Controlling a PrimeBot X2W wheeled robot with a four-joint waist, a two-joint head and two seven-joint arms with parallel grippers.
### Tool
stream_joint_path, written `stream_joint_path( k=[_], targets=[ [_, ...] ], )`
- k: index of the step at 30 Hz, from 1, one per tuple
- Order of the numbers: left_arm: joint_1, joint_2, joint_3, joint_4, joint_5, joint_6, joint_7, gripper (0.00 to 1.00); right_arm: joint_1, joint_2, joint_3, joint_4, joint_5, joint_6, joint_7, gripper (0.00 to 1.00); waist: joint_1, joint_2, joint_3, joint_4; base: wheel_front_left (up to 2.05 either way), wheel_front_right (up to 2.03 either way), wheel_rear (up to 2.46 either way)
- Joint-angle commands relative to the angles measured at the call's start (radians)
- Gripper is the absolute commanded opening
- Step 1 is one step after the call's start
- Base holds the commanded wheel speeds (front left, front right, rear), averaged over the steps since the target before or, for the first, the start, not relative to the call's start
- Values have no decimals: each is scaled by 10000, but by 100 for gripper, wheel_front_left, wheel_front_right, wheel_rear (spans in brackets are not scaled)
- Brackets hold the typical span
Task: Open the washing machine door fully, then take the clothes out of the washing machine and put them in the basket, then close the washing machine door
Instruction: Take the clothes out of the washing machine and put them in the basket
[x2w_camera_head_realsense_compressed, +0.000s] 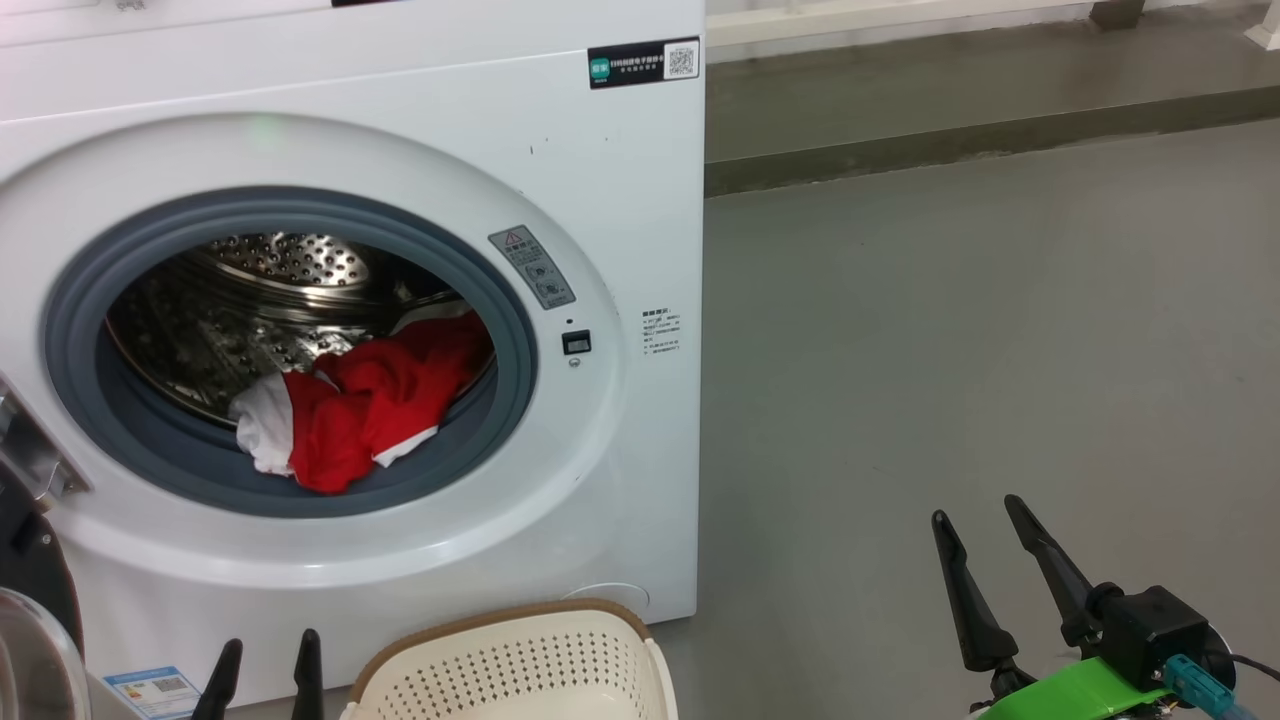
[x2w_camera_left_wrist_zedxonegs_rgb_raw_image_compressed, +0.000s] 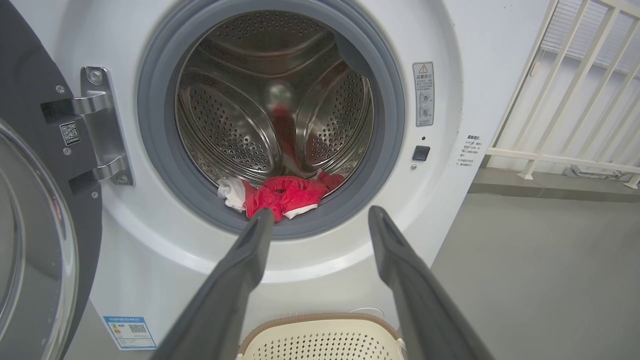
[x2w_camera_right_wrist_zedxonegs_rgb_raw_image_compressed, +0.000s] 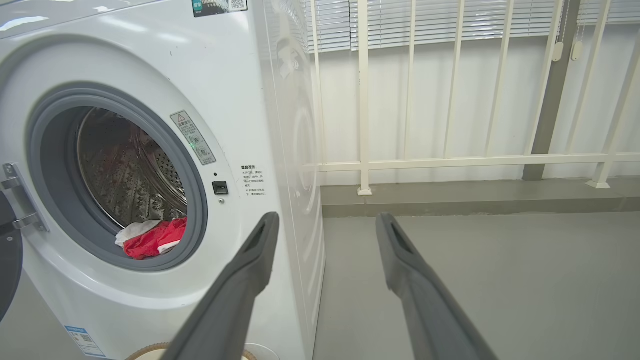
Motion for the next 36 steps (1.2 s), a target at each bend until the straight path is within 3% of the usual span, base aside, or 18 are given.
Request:
stream_joint_path(
  k=[1,19,36],
  targets=[
    [-279,104,306,-234,75,87,-122,100,-155,-137,258,-237,183,63,-65,100,0,0,6,5,0,0,0],
    [-631,9,265,-93,161,95,-122,100,-196,-107,275,-245,201,63,-65,100,0,0,325,147,0,0,0],
    [-2922,65,196,1055,306,171,-122,100,-566,-46,362,-444,156,63,-65,100,0,0,1731,531,0,0,0]
  ],
)
